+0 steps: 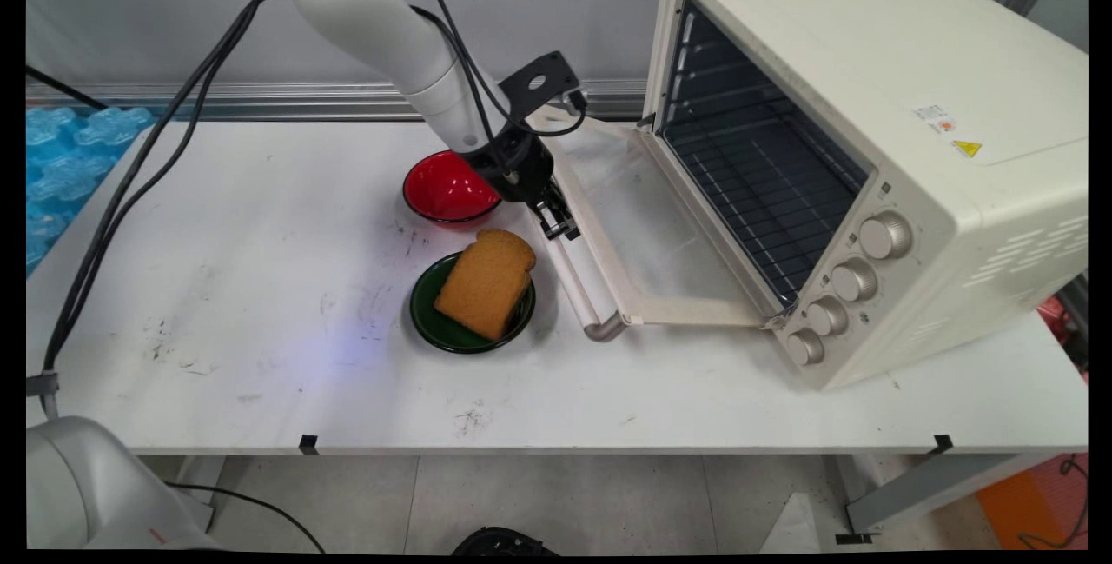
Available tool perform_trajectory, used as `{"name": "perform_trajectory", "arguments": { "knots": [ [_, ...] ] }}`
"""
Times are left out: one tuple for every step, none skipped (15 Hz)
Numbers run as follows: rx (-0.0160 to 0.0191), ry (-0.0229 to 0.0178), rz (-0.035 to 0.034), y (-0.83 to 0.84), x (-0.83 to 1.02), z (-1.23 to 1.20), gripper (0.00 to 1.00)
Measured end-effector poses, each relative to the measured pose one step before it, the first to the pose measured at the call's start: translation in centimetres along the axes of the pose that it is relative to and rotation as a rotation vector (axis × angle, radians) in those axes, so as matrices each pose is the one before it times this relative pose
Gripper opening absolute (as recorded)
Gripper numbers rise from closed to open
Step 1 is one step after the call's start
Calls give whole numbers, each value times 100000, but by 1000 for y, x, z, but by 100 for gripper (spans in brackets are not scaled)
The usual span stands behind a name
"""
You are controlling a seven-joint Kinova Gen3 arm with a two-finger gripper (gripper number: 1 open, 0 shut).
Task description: Open the oven
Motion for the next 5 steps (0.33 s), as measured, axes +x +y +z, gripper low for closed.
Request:
{"name": "perform_trajectory", "arguments": {
  "knots": [
    [-32, -195, 143, 8, -183, -48, 0],
    [208, -61, -315, -2, -331, -183, 0],
    [45, -80, 123, -2, -121, -92, 0],
    [-28, -127, 337, -27, -23, -80, 0],
    [33, -106, 244, 35, -21, -124, 0]
  ]
}}
